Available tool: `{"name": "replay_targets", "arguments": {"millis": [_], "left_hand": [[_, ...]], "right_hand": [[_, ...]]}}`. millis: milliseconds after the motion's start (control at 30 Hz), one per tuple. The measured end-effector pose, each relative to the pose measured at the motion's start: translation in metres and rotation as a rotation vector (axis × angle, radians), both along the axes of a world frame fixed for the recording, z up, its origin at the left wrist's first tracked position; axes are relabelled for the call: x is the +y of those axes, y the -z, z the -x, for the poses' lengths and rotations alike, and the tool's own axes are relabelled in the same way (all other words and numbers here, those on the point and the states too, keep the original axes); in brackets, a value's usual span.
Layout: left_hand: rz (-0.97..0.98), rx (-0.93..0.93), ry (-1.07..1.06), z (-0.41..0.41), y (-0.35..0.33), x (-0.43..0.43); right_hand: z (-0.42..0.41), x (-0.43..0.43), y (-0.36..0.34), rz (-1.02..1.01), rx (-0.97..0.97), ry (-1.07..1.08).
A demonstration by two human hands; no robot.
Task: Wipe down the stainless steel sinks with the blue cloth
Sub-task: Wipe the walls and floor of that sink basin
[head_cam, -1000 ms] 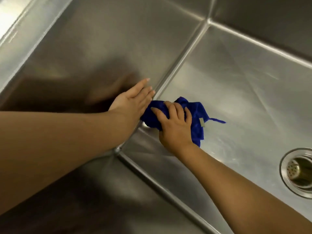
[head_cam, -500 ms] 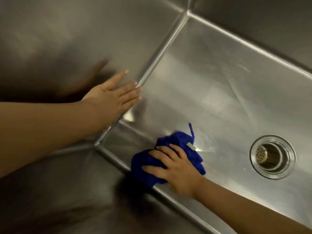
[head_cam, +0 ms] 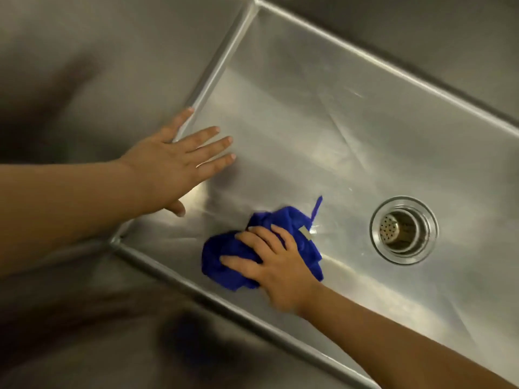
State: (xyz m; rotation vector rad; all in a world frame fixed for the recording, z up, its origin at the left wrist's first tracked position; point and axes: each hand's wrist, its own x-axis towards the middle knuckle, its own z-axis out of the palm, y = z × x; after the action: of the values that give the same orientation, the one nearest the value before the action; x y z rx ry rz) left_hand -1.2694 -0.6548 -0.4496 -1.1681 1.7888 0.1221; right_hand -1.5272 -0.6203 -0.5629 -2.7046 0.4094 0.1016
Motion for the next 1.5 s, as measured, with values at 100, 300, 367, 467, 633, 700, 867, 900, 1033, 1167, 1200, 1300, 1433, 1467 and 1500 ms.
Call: {"name": "replay_targets", "arguments": {"millis": [100, 300, 367, 467, 633, 700, 867, 900, 1033, 1167, 1200, 1300, 1433, 1467, 1500], "left_hand": [[0.047, 0.058, -0.027, 0.009, 0.003, -0.005], [0.021, 0.094, -0.134, 0.032, 0.010, -0.013], [0.000, 0.084, -0.124, 0.037, 0.013, -0.017], [-0.011, 0.109, -0.160, 0.046, 0.013, -0.023], [-0.004, 0.190, -0.164, 0.057, 0.001, -0.030], [-0.008, 0.206, -0.158, 0.061, -0.002, -0.032], [0.014, 0.209, -0.113, 0.066, -0.001, -0.035], [0.005, 0.203, -0.095, 0.067, -0.001, -0.035], [-0.042, 0.191, -0.042, 0.076, 0.005, -0.030], [-0.057, 0.220, -0.025, 0.081, 0.005, -0.021], [-0.059, 0.227, -0.021, 0.081, 0.004, -0.019], [-0.053, 0.234, -0.026, 0.078, 0.003, -0.019], [-0.055, 0.237, -0.069, 0.075, 0.011, -0.028], [-0.053, 0.237, -0.073, 0.075, 0.015, -0.030], [-0.052, 0.234, -0.068, 0.076, 0.019, -0.032]], "right_hand": [[0.057, 0.011, -0.006, 0.034, 0.029, -0.159], [0.032, -0.079, -0.001, 0.017, -0.041, 0.208], [0.021, -0.111, 0.000, 0.020, -0.029, 0.462], [0.024, -0.104, 0.004, 0.046, -0.047, 0.573], [0.098, 0.001, -0.008, -0.005, 0.017, 0.161], [0.113, -0.007, -0.005, -0.017, 0.053, 0.013], [0.093, -0.086, -0.001, -0.136, -0.055, 0.468], [0.085, -0.104, -0.004, -0.105, -0.056, 0.580], [0.065, -0.111, -0.007, -0.017, 0.004, 0.715], [0.094, -0.024, -0.007, -0.035, 0.028, 0.410], [0.102, 0.000, -0.009, -0.049, 0.044, 0.321], [0.100, 0.031, -0.018, -0.069, 0.141, 0.118], [0.065, -0.001, -0.023, -0.126, 0.108, -0.053], [0.058, -0.006, -0.022, -0.151, 0.106, -0.060], [0.054, -0.007, -0.021, -0.150, 0.105, -0.050]]}}
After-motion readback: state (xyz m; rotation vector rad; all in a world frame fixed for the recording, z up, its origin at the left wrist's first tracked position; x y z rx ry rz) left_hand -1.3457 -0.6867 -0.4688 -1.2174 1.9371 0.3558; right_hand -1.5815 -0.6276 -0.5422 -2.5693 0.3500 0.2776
